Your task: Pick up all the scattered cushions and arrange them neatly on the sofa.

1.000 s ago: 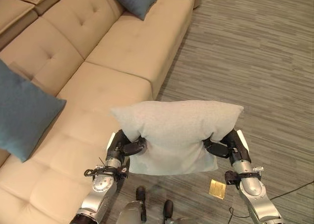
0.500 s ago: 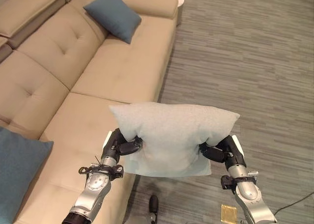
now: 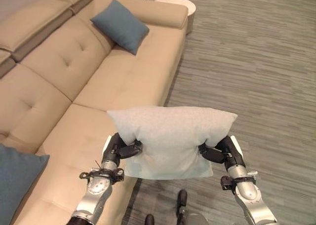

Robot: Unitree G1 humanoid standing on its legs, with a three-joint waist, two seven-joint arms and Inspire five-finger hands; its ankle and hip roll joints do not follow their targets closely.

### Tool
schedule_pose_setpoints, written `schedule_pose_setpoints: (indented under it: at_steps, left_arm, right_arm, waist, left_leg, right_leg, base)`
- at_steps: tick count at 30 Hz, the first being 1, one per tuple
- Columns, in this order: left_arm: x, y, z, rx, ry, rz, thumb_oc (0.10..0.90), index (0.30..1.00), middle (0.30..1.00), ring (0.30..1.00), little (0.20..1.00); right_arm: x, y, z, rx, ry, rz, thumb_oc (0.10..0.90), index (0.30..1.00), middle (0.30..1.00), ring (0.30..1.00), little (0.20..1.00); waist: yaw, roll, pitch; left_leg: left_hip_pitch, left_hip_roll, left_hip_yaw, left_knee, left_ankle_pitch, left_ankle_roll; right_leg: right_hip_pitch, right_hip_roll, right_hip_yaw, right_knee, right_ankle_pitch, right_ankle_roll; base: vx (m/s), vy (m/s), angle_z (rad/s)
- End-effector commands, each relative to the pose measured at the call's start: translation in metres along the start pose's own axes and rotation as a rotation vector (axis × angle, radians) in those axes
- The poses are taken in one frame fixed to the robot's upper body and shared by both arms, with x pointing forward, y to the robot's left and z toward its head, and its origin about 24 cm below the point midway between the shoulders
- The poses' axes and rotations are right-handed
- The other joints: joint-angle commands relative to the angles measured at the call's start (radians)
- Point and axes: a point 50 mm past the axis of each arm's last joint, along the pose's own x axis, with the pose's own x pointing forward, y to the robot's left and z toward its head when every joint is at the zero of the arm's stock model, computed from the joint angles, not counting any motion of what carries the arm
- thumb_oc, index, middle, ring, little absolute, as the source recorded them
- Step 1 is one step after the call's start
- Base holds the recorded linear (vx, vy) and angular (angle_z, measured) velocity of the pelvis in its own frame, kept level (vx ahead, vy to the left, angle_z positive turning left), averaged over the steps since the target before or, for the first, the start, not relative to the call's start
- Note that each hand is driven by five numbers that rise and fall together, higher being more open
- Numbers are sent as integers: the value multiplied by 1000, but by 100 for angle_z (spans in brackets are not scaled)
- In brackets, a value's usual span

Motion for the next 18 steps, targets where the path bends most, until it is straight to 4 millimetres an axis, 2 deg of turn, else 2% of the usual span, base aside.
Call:
schedule_pose_setpoints:
  at_steps: [1, 2, 3, 5, 8, 9, 10, 12, 14, 15, 18]
  left_arm:
    - [9, -56, 82, -57, -423, -301, 400, 300, 300, 300, 300]
    - [11, -58, 83, -62, -425, -308, 400, 300, 300, 300, 300]
    - [11, -58, 83, -62, -426, -305, 400, 300, 300, 300, 300]
    - [11, -58, 83, -70, -420, -303, 400, 300, 300, 300, 300]
    - [11, -59, 78, -68, -398, -311, 400, 300, 300, 300, 300]
    - [12, -60, 76, -67, -391, -314, 400, 300, 300, 300, 300]
    - [12, -61, 77, -59, -391, -312, 400, 300, 300, 300, 300]
    - [12, -61, 79, -52, -403, -315, 400, 300, 300, 300, 300]
    - [10, -58, 80, -55, -409, -310, 400, 300, 300, 300, 300]
    - [8, -55, 78, -50, -400, -299, 400, 300, 300, 300, 300]
    - [8, -53, 76, -47, -385, -297, 400, 300, 300, 300, 300]
  right_arm:
    - [14, 18, 79, 86, -423, 89, 400, 300, 300, 300, 300]
    - [15, 14, 80, 84, -430, 78, 400, 300, 300, 300, 300]
    - [16, 11, 80, 80, -427, 69, 400, 300, 300, 300, 300]
    - [16, 9, 77, 76, -412, 63, 400, 300, 300, 300, 300]
    - [14, 5, 76, 71, -410, 46, 400, 300, 300, 300, 300]
    - [14, 4, 75, 68, -407, 39, 400, 300, 300, 300, 300]
    - [14, 4, 75, 64, -406, 33, 400, 300, 300, 300, 300]
    - [16, 5, 76, 63, -406, 26, 400, 300, 300, 300, 300]
    - [16, 8, 77, 67, -411, 34, 400, 300, 300, 300, 300]
    - [15, 12, 77, 66, -410, 47, 400, 300, 300, 300, 300]
    - [14, 17, 73, 70, -393, 69, 400, 300, 300, 300, 300]
  waist:
    - [-12, -32, -88]
    - [-8, -40, -65]
    - [-6, -45, -56]
    - [-3, -49, -50]
    - [2, -54, -55]
    - [4, -54, -59]
    - [16, -39, -65]
    - [35, -24, -68]
    - [43, -19, -79]
    - [47, -26, -94]
    - [52, -36, -116]
  left_leg:
    - [-90, 84, 55, 280, -41, -52]
    - [-184, 98, 52, 450, 21, -53]
    - [-210, 110, 66, 493, 46, -45]
    - [-252, 111, 85, 508, 32, -28]
    - [-312, 72, 105, 409, -33, -11]
    - [-333, 57, 123, 350, -22, -9]
    - [-360, 33, 152, 230, 36, -8]
    - [-386, 4, 168, 148, 107, -20]
    - [-367, 9, 179, 118, 107, -16]
    - [-342, -3, 163, 125, 95, 1]
    - [-305, -12, 164, 135, 58, 24]
  right_leg:
    - [74, -7, 36, 24, -158, 107]
    - [105, 6, 30, 10, -173, 80]
    - [120, 9, 26, 7, -182, 68]
    - [143, 14, 25, 1, -200, 60]
    - [171, 14, 25, -16, -221, 68]
    - [186, 14, 15, -23, -231, 73]
    - [210, 36, 16, -28, -248, 73]
    - [243, 64, 31, -27, -269, 72]
    - [261, 74, 40, -14, -293, 69]
    - [274, 59, 46, 22, -315, 72]
    - [283, 28, 49, 88, -331, 90]
  base:
    - [49, -234, 14]
    - [68, -218, 10]
    - [133, -261, 8]
    - [176, -131, -8]
    - [222, -55, 12]
    - [346, -13, 17]
    - [358, 5, 24]
    - [321, 23, 29]
    - [352, 87, -18]
    - [421, 142, -43]
    - [330, 152, -26]
